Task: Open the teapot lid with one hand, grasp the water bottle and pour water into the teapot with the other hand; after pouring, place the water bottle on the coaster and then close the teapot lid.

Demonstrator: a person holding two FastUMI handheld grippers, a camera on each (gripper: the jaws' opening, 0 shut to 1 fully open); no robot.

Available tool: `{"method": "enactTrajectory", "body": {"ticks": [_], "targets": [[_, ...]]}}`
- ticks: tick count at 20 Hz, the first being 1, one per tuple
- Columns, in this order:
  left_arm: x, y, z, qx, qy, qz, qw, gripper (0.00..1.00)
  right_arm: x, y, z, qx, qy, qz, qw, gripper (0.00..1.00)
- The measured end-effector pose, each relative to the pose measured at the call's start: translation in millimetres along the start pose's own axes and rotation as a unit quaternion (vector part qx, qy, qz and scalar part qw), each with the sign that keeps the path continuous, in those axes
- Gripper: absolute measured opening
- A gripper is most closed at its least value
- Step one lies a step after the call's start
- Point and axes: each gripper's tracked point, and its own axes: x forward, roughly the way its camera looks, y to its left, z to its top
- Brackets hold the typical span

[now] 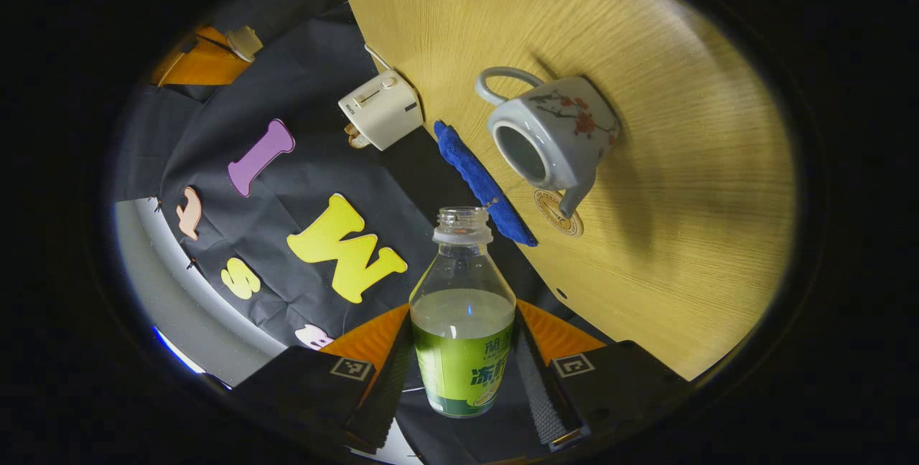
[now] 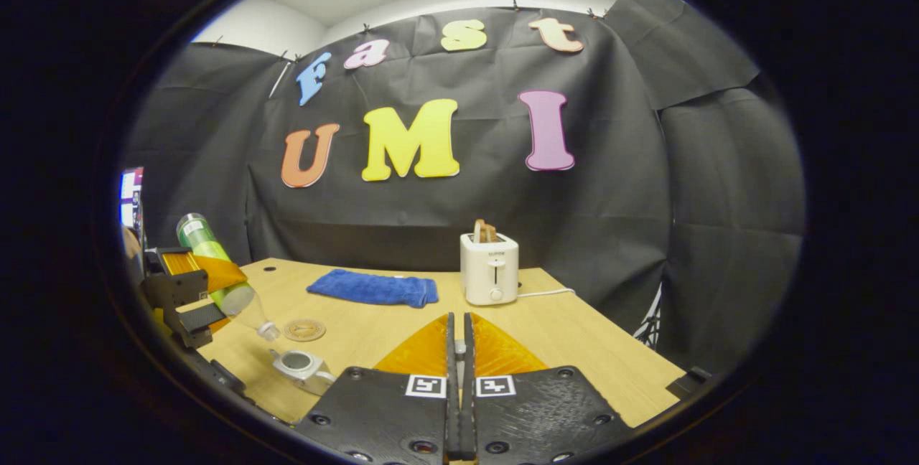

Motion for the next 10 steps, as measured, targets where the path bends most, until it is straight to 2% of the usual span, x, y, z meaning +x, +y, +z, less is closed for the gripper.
{"method": "enactTrajectory", "body": {"ticks": [5,6,8,9,10], "targets": [[6.3,9.6,-1.8,-0.028,-0.001,0.02,0.999,0.75,1.0,-6.0,1.1,0.007,0.003,-0.005,1.0,0.0],[8.2,9.9,-5.3,-0.053,0.001,0.017,0.998,0.73,0.5,-7.1,1.4,0.009,0.002,-0.006,1.0,0.0],[12.5,6.5,-6.8,-0.129,-0.005,0.008,0.992,0.75,-0.4,-9.9,3.8,0.013,-0.001,-0.008,1.0,0.0],[11.9,3.5,-7.3,-0.175,-0.009,-0.001,0.984,0.71,-1.1,-11.4,4.4,0.013,-0.002,-0.01,1.0,0.0],[14.9,1.9,-7.7,-0.231,-0.015,-0.013,0.973,0.75,-1.3,-13.2,4.3,0.013,-0.003,-0.013,1.0,0.0]]}}
